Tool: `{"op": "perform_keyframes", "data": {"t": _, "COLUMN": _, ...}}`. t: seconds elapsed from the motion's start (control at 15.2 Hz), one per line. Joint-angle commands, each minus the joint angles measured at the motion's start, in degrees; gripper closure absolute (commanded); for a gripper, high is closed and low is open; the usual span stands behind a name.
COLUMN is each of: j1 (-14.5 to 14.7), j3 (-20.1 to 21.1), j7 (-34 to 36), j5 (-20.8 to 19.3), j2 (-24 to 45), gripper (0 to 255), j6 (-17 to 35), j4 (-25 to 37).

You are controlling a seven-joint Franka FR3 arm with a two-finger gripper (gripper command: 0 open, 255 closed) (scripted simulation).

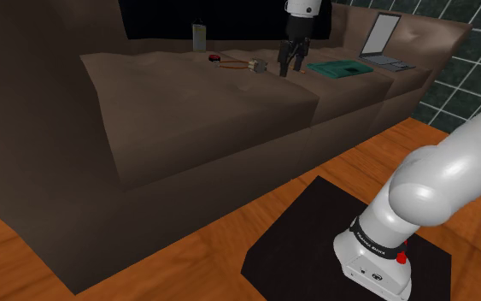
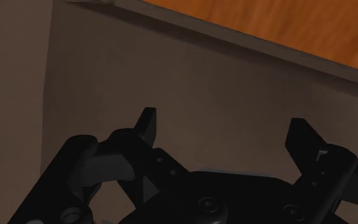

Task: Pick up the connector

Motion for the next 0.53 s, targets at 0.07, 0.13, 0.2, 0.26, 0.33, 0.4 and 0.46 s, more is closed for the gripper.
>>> {"op": "perform_keyframes", "data": {"t": 0.07, "j1": -0.51, "j3": -1.59, "j7": -2.26, "j5": 1.32, "j2": 7.19, "gripper": 0, "j6": 0.31, "j4": 7.22}}
{"op": "perform_keyframes", "data": {"t": 0.13, "j1": -0.72, "j3": -2.04, "j7": -2.97, "j5": 1.87, "j2": 9.45, "gripper": 0, "j6": 0.17, "j4": 9.71}}
{"op": "perform_keyframes", "data": {"t": 0.2, "j1": -0.96, "j3": -2.45, "j7": -3.69, "j5": 2.46, "j2": 11.74, "gripper": 0, "j6": -0.06, "j4": 12.29}}
{"op": "perform_keyframes", "data": {"t": 0.26, "j1": -1.24, "j3": -2.84, "j7": -4.41, "j5": 3.09, "j2": 14.07, "gripper": 0, "j6": -0.38, "j4": 14.99}}
{"op": "perform_keyframes", "data": {"t": 0.33, "j1": -1.55, "j3": -3.21, "j7": -5.12, "j5": 3.77, "j2": 16.44, "gripper": 0, "j6": -0.79, "j4": 17.81}}
{"op": "perform_keyframes", "data": {"t": 0.4, "j1": -1.91, "j3": -3.54, "j7": -5.82, "j5": 4.48, "j2": 18.87, "gripper": 0, "j6": -1.3, "j4": 20.78}}
{"op": "perform_keyframes", "data": {"t": 0.46, "j1": -2.31, "j3": -3.84, "j7": -6.51, "j5": 5.23, "j2": 21.36, "gripper": 0, "j6": -1.92, "j4": 23.89}}
